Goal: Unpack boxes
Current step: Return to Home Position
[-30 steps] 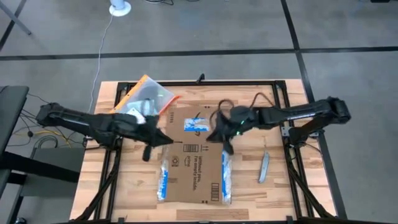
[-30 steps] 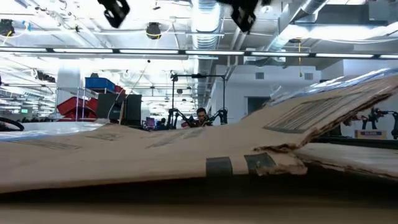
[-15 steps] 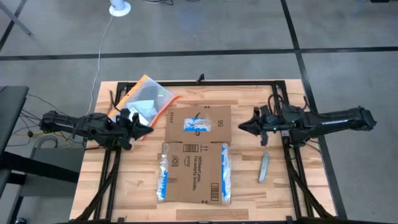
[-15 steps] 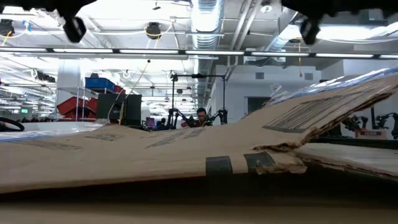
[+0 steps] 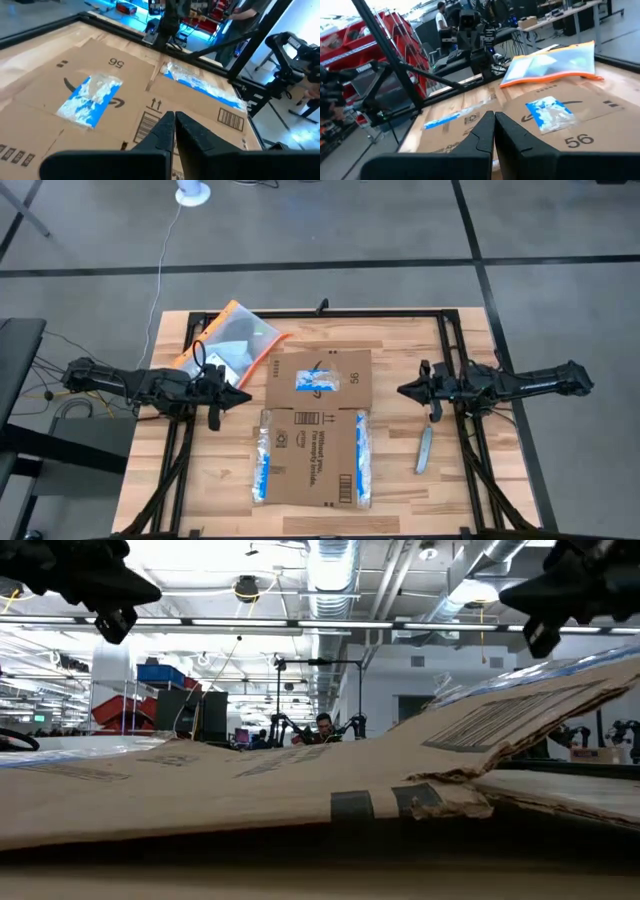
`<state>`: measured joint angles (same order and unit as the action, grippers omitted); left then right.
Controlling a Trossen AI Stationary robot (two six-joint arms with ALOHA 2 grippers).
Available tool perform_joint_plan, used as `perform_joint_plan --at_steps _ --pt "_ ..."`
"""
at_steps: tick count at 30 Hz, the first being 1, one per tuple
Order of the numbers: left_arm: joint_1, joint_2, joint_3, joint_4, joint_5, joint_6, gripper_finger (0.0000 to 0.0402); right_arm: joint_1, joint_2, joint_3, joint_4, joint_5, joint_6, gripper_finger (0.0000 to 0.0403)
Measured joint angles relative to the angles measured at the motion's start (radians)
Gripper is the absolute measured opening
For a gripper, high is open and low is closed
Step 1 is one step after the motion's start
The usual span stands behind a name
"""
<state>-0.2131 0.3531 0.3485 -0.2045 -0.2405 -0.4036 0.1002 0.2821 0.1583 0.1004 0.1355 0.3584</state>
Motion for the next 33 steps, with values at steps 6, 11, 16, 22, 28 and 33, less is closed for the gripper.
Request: perform_joint_plan --at_steps 6,11,16,22,28,33 --pt "-0.007 0.000 0.000 -0.012 0.024 0.011 0.0000 -0.019 -0.108 -0.096 -0.008 0.001 -0.041 0.0001" --pt "-0.007 -0.001 0.000 0.010 0.026 0.082 0.0000 -0.025 -0.227 -0.149 -0.055 0.000 -0.092 0.0001" --pt "-0.007 -0.002 0.000 0.043 0.026 0.085 0.0000 -0.025 -0.277 -0.148 -0.072 -0.037 -0.227 0.0001" --pt "-0.007 -0.025 -0.003 0.044 0.026 0.097 0.0000 -0.040 -0.224 -0.147 -0.077 -0.050 -0.176 0.0001" --pt "0.012 -0.110 -0.153 0.261 0.026 0.175 0.0000 -0.043 -0.196 -0.147 -0.078 -0.050 -0.157 0.0001" --pt "0.034 -0.208 -0.310 0.357 0.095 0.120 0.0000 -0.043 -0.197 -0.147 -0.077 -0.050 -0.157 0.0001"
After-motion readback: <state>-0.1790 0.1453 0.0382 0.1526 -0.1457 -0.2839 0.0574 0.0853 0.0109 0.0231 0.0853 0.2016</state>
